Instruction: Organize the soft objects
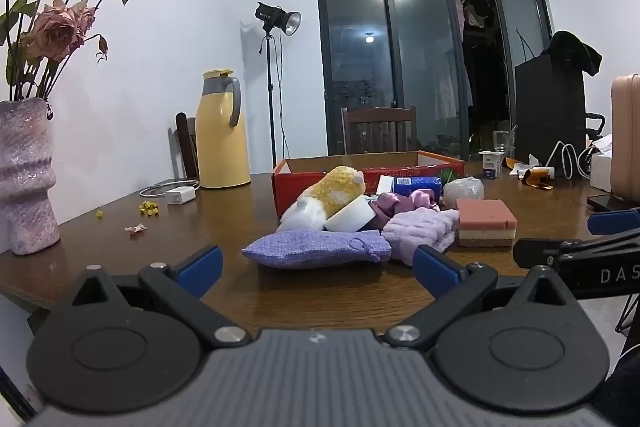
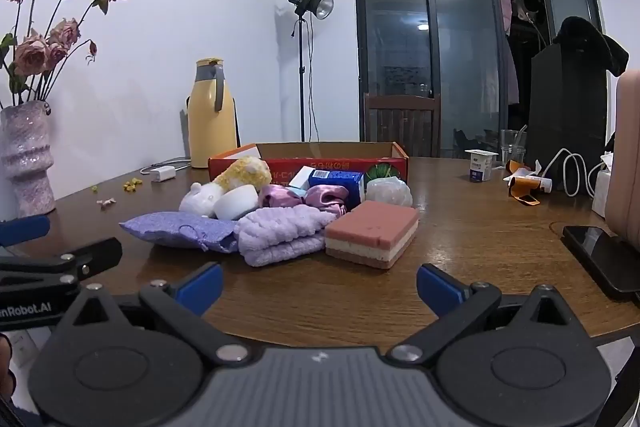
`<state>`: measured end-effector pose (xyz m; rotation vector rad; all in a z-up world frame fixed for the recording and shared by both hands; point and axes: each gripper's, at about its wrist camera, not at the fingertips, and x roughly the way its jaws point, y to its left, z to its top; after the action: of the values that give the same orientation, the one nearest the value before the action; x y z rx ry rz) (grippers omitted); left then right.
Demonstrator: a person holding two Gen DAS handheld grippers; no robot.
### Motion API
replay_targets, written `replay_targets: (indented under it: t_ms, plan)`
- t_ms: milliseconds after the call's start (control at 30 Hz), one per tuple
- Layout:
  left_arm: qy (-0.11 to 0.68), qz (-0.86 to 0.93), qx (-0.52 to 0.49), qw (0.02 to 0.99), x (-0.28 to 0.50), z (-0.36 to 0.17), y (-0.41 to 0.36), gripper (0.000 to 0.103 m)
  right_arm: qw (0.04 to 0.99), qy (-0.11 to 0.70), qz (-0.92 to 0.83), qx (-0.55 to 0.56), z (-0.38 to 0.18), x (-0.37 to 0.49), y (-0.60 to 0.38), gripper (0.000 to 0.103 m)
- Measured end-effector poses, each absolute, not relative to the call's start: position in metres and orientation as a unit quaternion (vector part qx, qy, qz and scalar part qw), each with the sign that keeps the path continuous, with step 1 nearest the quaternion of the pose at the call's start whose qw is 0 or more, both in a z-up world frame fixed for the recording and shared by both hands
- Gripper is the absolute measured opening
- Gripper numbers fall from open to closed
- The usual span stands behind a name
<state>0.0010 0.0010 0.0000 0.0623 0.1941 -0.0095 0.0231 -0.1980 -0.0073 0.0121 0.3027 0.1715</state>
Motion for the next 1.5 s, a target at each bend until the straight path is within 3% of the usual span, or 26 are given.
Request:
replay_targets:
  t_ms: [1500]
  plan:
    - [0.096,0.001,0.031,0.995,0.0023,-0.0023,0.0018,0.103,0.983,0.155,0.094,0.003,-0.0093,0.0267,-0.1943,0.103]
